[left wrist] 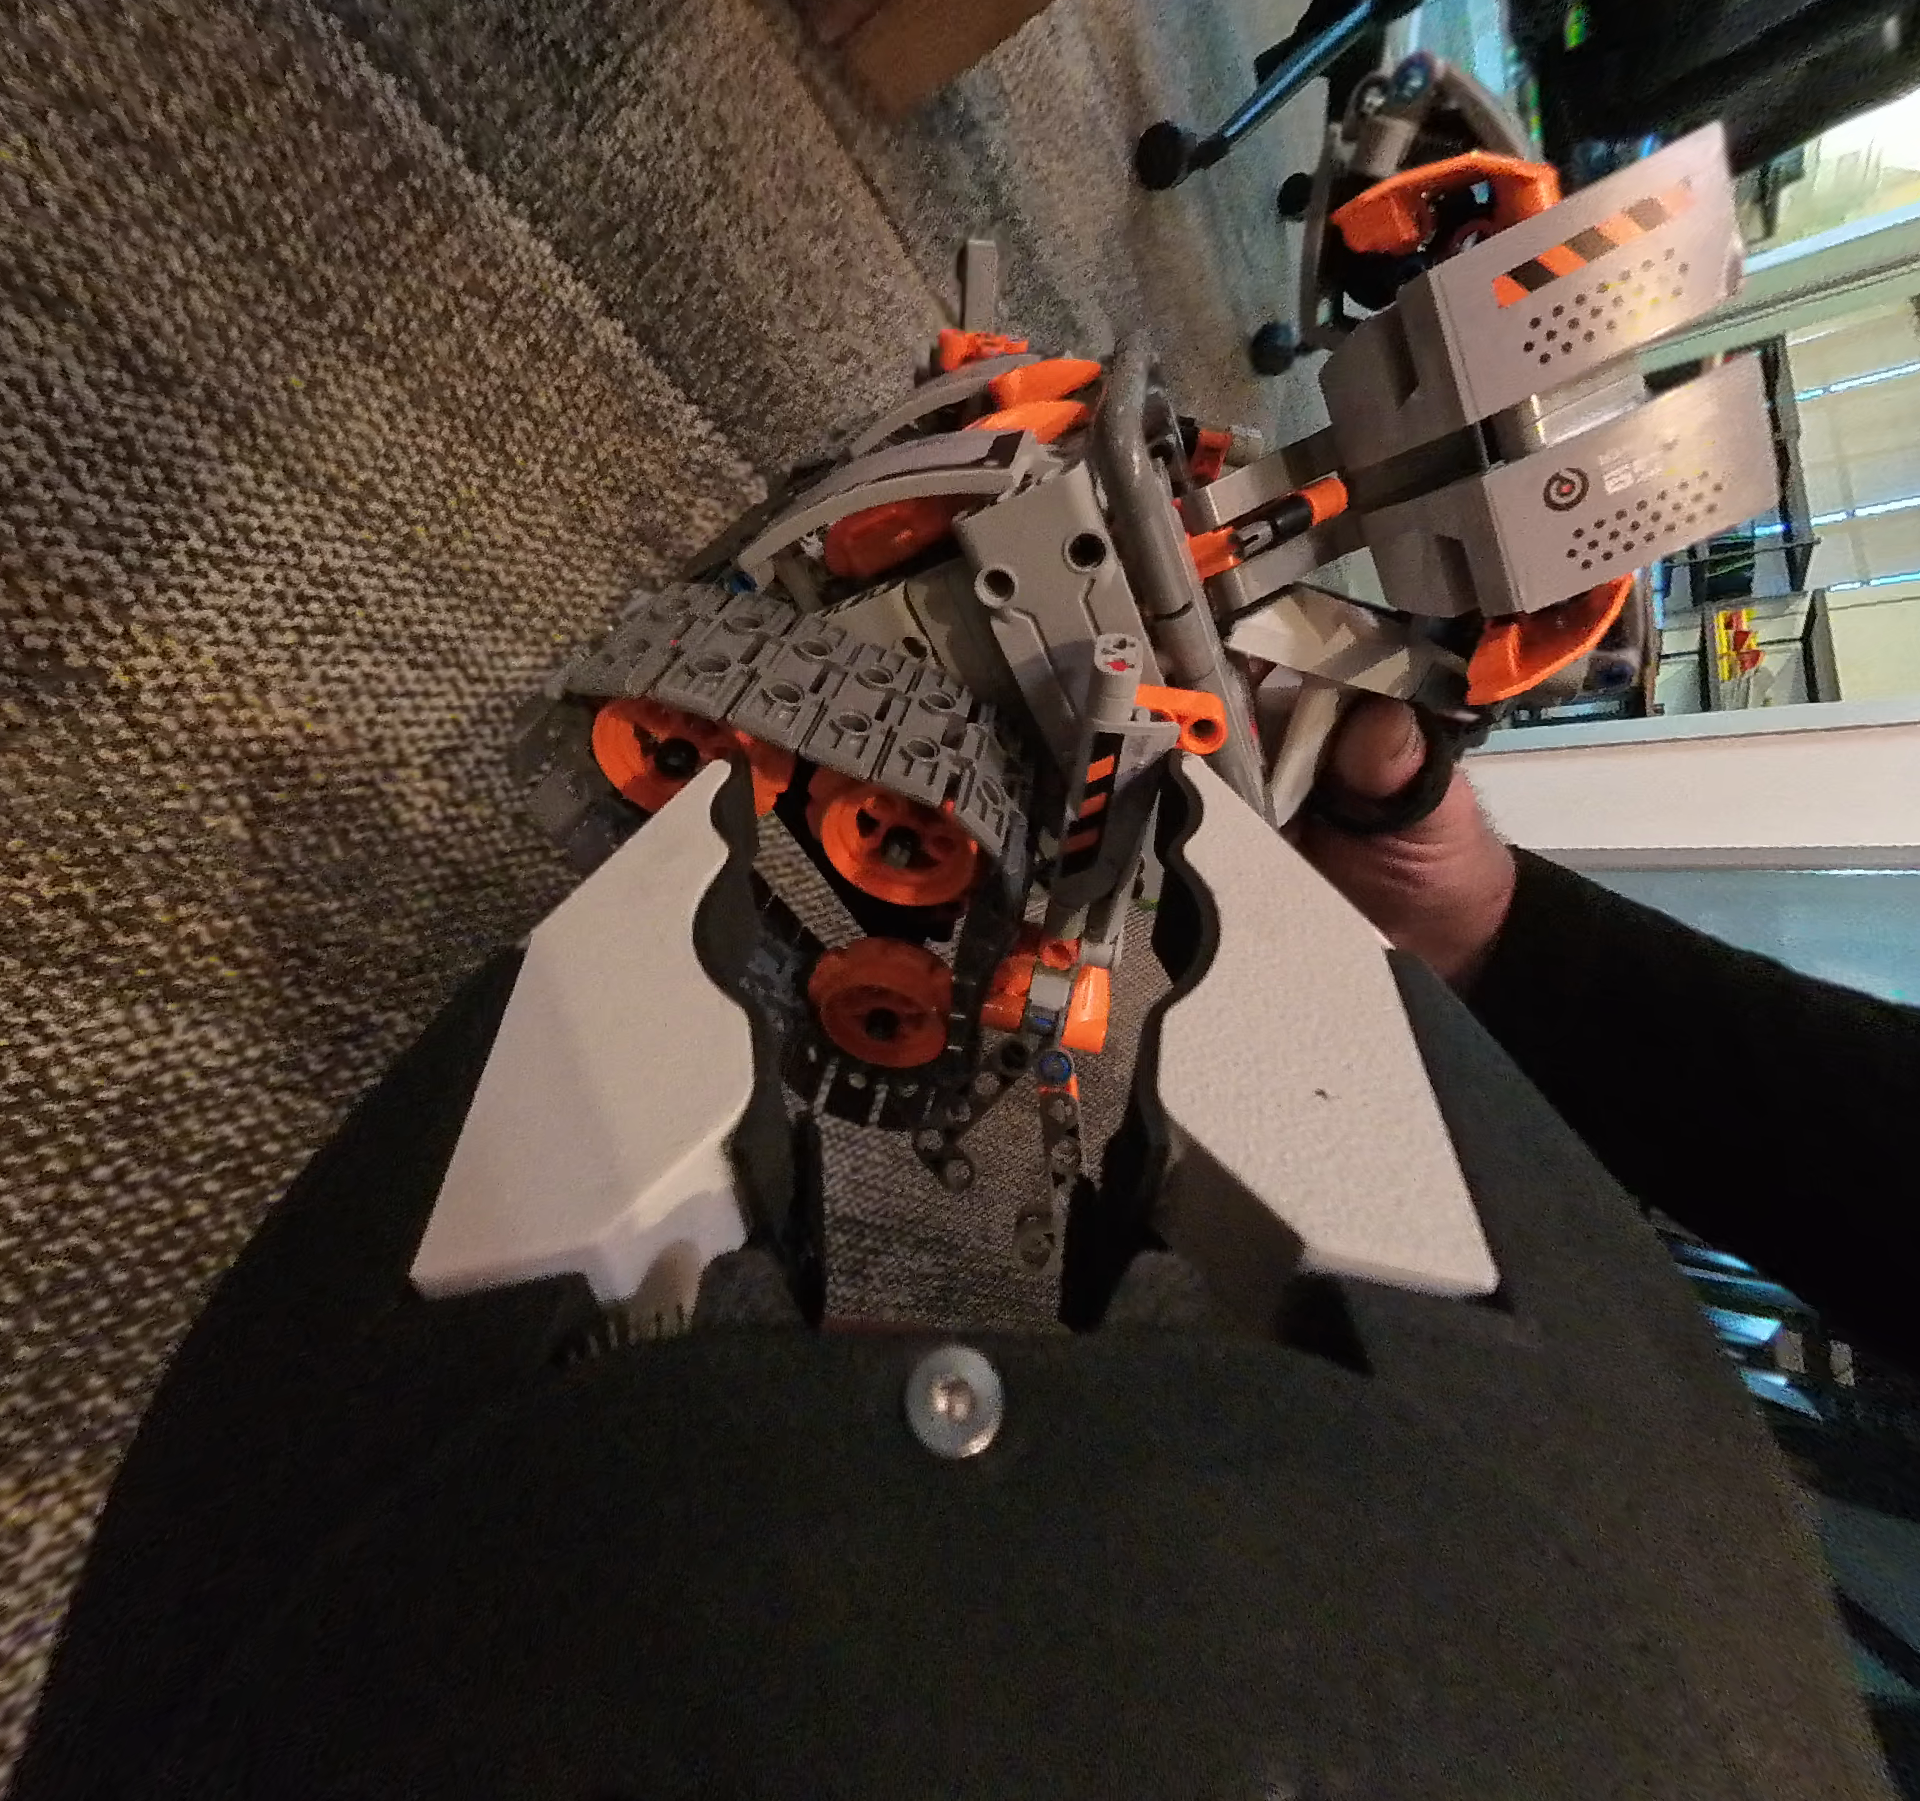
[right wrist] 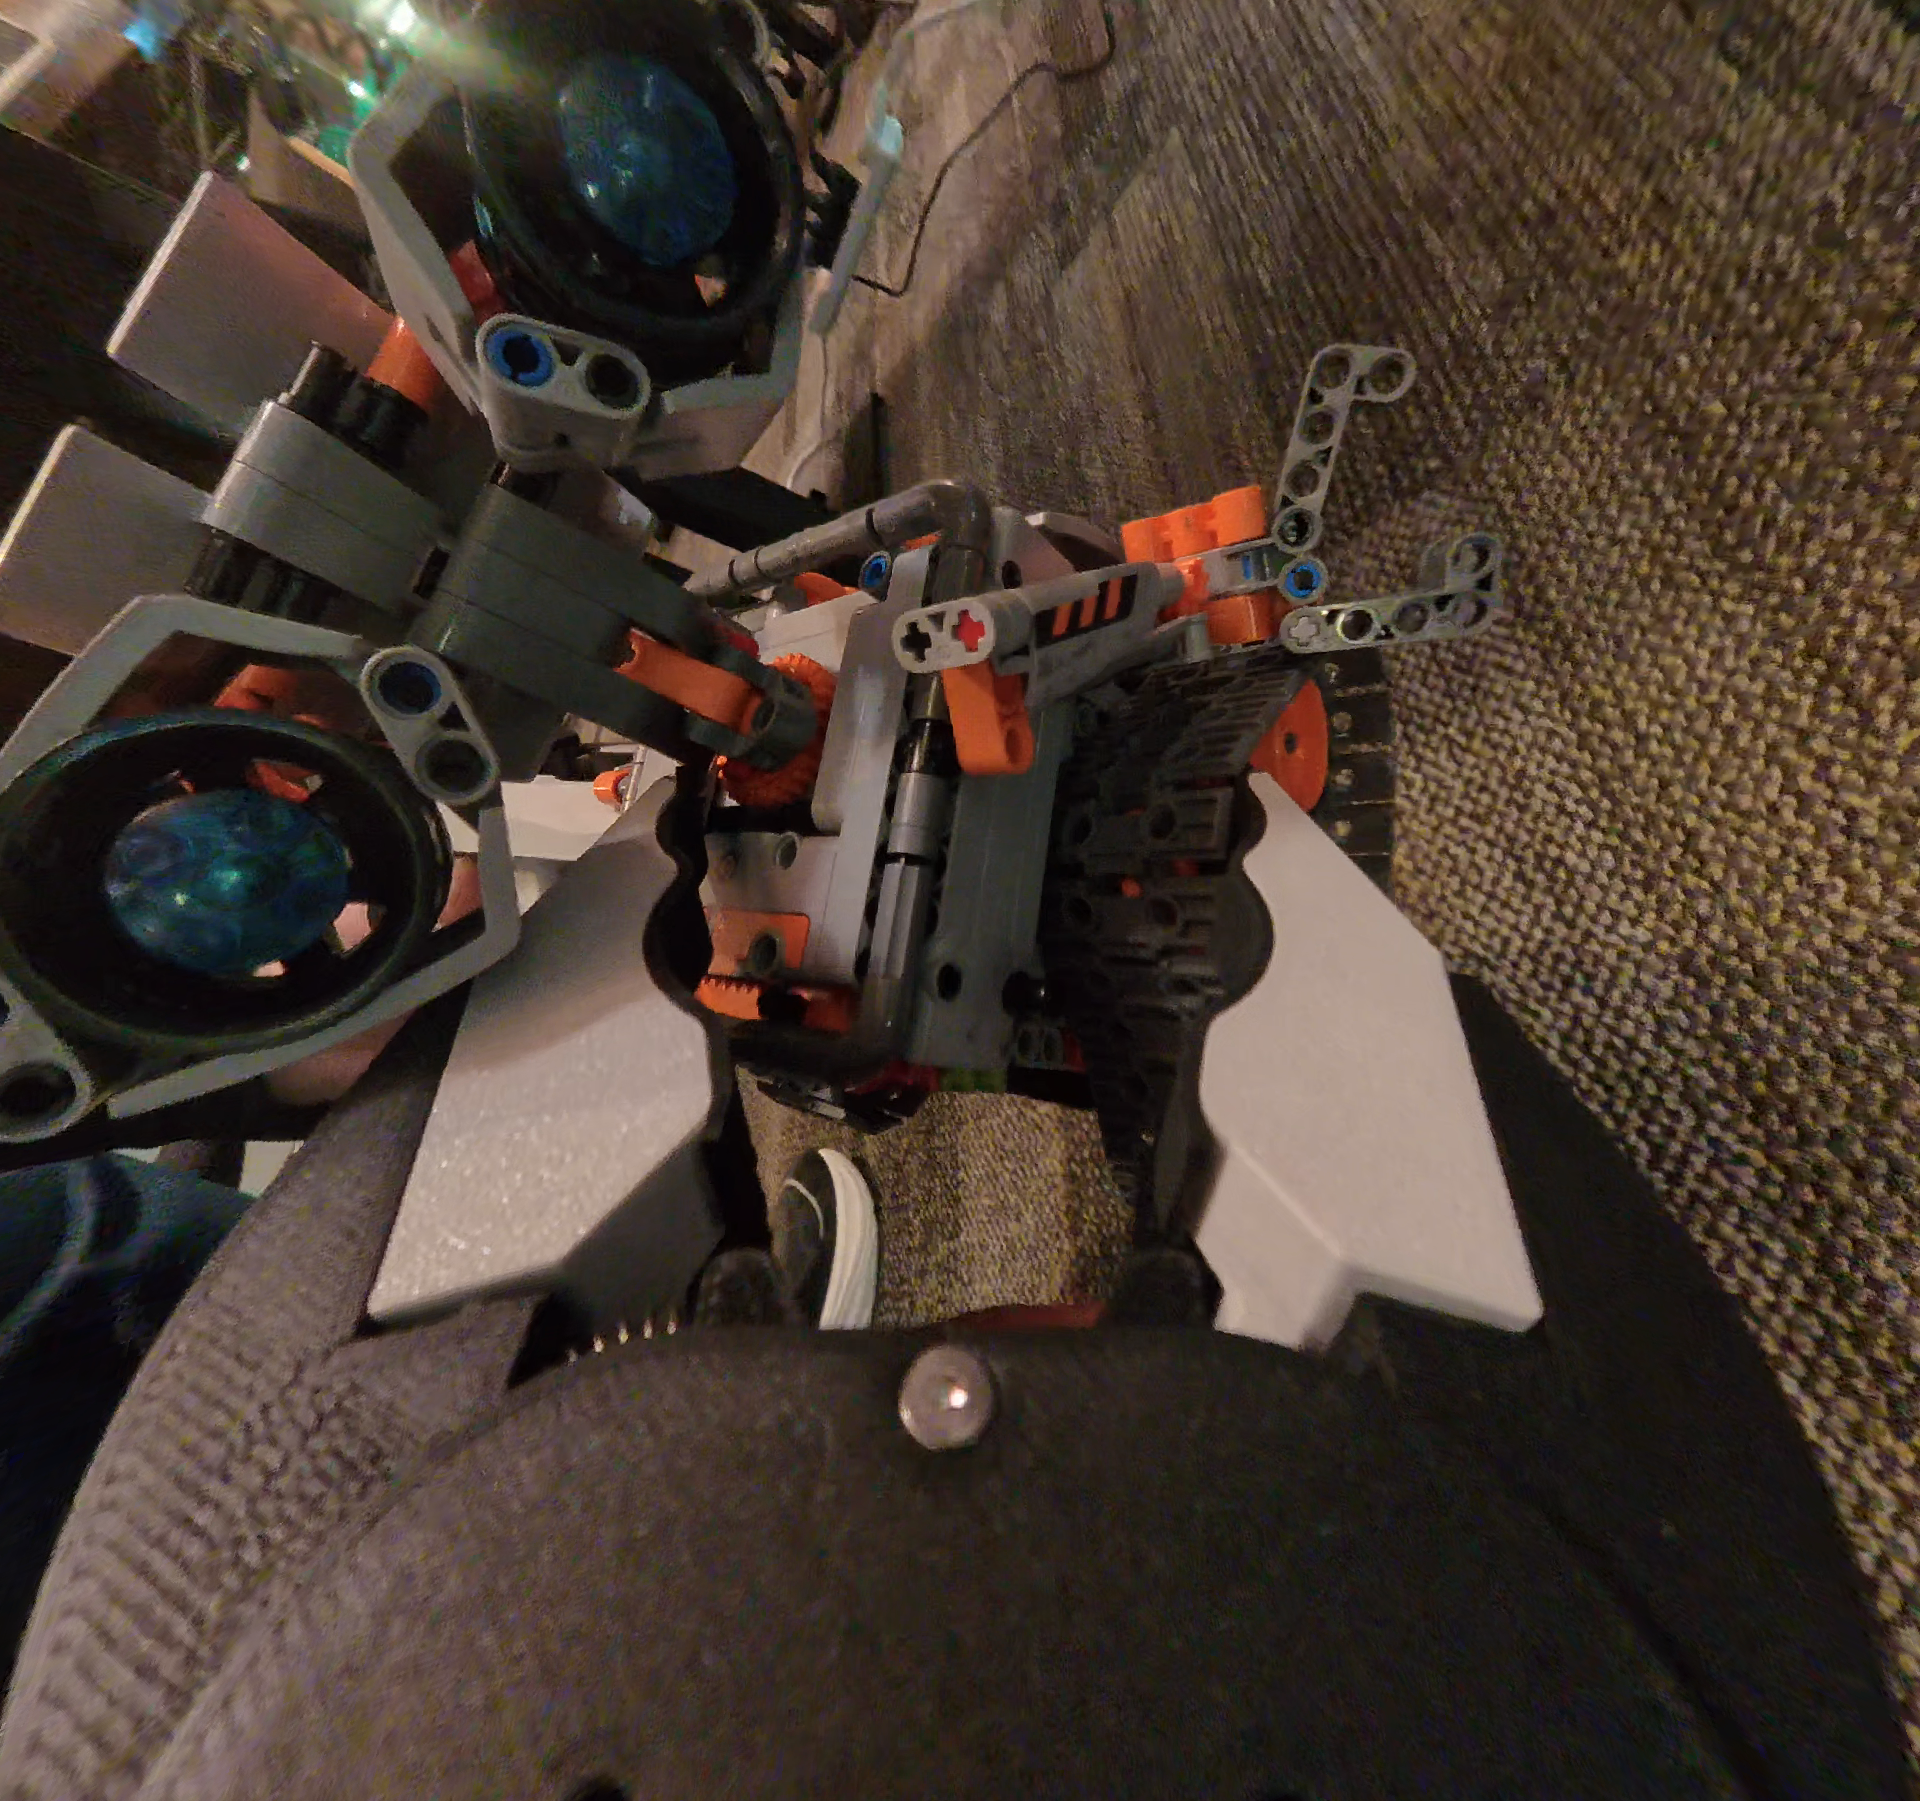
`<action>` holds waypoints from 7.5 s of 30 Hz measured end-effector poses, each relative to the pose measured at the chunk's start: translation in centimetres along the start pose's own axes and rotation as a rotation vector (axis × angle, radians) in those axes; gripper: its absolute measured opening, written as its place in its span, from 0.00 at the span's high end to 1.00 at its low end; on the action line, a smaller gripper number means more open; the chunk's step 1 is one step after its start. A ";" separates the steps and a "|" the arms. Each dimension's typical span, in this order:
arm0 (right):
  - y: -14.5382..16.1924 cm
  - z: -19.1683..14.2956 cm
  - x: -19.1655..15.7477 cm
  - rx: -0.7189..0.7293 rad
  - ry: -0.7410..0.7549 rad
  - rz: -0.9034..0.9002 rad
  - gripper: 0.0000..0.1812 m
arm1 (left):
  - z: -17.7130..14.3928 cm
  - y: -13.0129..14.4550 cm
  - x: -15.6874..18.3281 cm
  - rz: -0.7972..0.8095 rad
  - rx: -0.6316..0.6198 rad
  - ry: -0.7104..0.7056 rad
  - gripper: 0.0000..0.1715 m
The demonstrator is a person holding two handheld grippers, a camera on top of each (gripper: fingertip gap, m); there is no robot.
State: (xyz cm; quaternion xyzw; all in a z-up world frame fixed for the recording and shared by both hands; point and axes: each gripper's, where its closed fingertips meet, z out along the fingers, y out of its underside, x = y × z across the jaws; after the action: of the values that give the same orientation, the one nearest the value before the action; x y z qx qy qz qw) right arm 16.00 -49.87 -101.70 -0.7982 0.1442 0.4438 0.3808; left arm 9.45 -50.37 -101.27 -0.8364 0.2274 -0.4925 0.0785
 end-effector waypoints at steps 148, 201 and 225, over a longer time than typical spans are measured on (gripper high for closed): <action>4.1 -2.8 14.3 0.297 0.218 0.603 0.98 | 7.6 6.1 -10.4 1.145 -0.678 -0.303 0.88; 5.8 0.6 18.0 -0.444 0.292 -0.092 0.94 | -1.1 9.3 -11.6 0.526 -0.406 -0.324 0.68; -1.4 -3.7 6.3 -0.284 -0.118 0.156 0.94 | -2.2 2.9 -7.9 0.113 -0.224 -0.471 0.72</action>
State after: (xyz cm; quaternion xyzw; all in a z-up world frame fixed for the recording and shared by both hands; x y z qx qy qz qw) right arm 22.51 -50.98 -105.00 -0.8029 0.1191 0.5341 0.2363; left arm 3.40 -49.07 -107.44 -0.9173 0.3024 -0.2511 0.0638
